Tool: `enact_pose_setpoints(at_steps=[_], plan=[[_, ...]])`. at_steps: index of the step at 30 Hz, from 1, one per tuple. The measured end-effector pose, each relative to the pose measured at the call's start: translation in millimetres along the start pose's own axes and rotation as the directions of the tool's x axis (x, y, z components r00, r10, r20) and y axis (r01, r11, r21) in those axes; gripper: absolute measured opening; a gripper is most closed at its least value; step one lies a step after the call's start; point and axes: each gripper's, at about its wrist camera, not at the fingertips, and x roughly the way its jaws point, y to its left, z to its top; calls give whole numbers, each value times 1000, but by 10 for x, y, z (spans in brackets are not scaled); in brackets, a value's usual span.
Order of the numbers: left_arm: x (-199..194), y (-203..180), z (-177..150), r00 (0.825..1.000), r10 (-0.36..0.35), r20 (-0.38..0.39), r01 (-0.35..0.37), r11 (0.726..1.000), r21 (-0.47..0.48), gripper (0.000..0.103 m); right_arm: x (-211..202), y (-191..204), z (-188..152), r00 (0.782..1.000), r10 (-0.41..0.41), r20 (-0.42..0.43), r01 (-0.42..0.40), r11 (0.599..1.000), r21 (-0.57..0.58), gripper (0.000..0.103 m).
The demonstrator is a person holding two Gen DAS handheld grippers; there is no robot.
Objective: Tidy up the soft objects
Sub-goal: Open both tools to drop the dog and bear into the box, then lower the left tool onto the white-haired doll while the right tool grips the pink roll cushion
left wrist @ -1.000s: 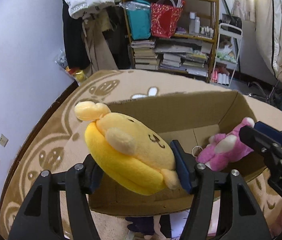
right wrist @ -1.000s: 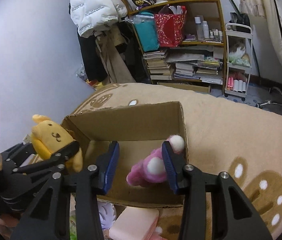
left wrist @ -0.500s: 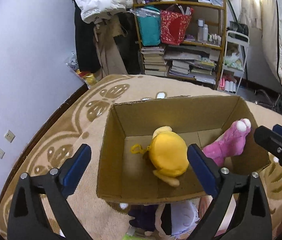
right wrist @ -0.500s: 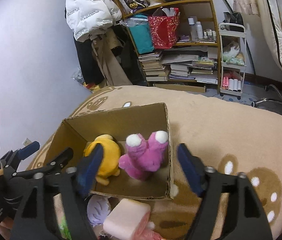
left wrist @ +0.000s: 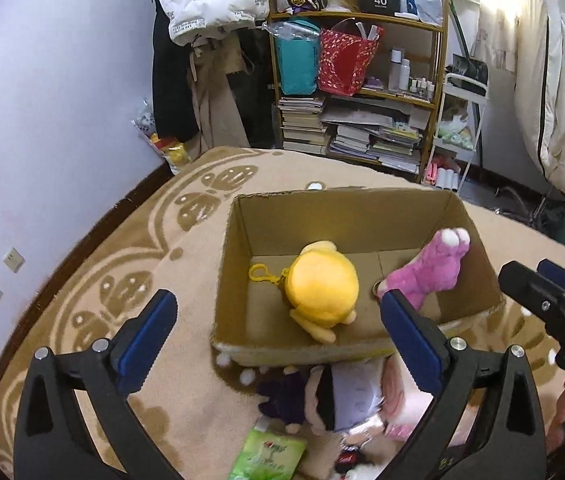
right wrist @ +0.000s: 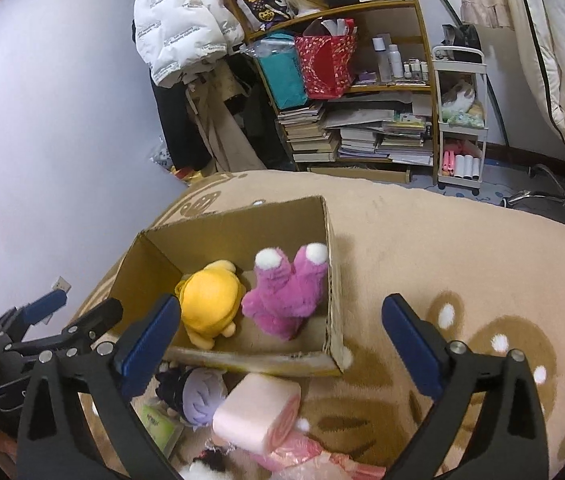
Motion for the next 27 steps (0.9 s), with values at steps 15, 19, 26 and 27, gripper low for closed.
enact_pose_setpoints(at_steps=[15, 19, 26, 27], plan=[[-120, 26, -319, 997, -24, -77, 24, 1000, -2, 101, -163, 89, -221, 999, -35, -30, 34, 999, -42, 103], [-43, 33, -397, 993, -31, -114, 29, 999, -17, 101, -121, 91, -330, 997, -44, -56, 42, 998, -42, 103], [56, 115, -435, 987, -50, -150, 41, 997, -69, 101, -30, 103, -497, 994, -46, -99, 39, 997, -69, 103], [75, 130, -434, 987, -50, -153, 39, 996, -74, 101, -15, 102, -520, 993, -46, -106, 38, 996, -75, 103]])
